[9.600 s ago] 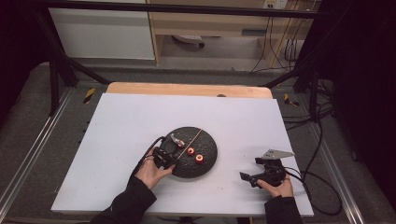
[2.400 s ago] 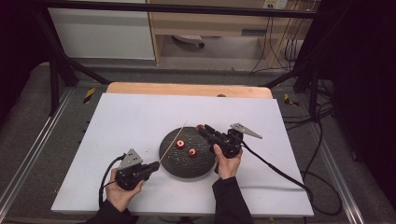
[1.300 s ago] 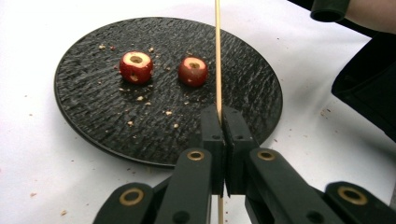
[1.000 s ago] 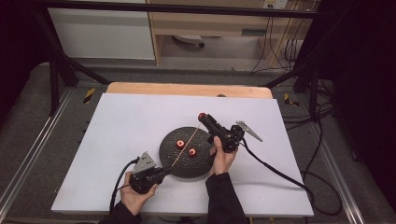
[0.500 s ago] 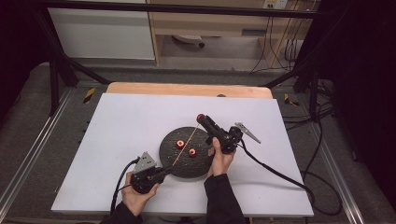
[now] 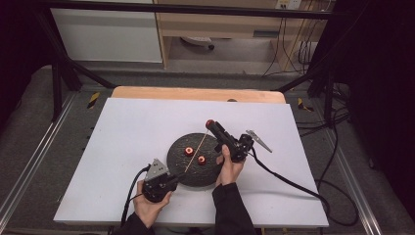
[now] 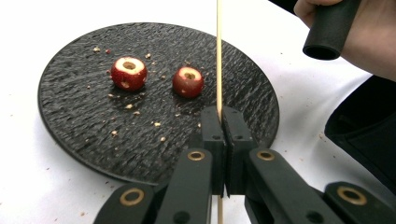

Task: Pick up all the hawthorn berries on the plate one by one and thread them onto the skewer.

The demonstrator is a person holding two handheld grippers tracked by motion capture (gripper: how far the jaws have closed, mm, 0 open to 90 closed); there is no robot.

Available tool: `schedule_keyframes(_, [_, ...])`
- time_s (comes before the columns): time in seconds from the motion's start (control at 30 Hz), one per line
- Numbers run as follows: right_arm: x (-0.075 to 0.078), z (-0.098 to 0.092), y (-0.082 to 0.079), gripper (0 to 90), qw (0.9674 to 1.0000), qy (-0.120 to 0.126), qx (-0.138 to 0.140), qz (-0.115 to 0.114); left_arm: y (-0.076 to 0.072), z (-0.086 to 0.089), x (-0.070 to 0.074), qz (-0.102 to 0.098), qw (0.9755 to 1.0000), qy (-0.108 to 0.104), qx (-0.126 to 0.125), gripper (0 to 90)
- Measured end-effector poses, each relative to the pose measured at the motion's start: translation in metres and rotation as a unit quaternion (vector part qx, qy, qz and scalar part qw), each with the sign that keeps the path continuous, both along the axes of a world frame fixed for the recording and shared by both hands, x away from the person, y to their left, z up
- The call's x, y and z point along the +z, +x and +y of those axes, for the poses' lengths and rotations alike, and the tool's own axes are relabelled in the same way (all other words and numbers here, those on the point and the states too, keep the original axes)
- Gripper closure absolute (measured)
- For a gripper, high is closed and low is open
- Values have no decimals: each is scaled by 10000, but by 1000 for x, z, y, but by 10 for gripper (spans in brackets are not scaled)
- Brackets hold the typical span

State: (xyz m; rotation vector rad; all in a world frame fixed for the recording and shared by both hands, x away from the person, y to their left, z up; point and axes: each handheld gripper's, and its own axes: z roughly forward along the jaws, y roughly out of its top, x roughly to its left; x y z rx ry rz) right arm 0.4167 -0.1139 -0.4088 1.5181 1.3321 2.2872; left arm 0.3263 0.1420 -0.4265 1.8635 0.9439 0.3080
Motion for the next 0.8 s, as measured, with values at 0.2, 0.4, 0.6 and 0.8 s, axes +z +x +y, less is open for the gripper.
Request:
schedule_keyframes(0.2, [1,0,-1,614,10000,7,33,60,4,-1,5,-8,9999,-72,81,890])
schedule_keyframes(0.4, [-4,2,-2,615,9996,-116,190,169,15,-5,8,57,10000,-69,39,891])
schedule_keyframes(0.6, [-5,3,-5,615,9992,-272,257,140,21,-8,11,62,10000,-9,-10,891])
schedule_keyframes(0.8, [-6,3,-9,615,9978,-444,449,177,26,-11,16,58,9999,59,-71,891])
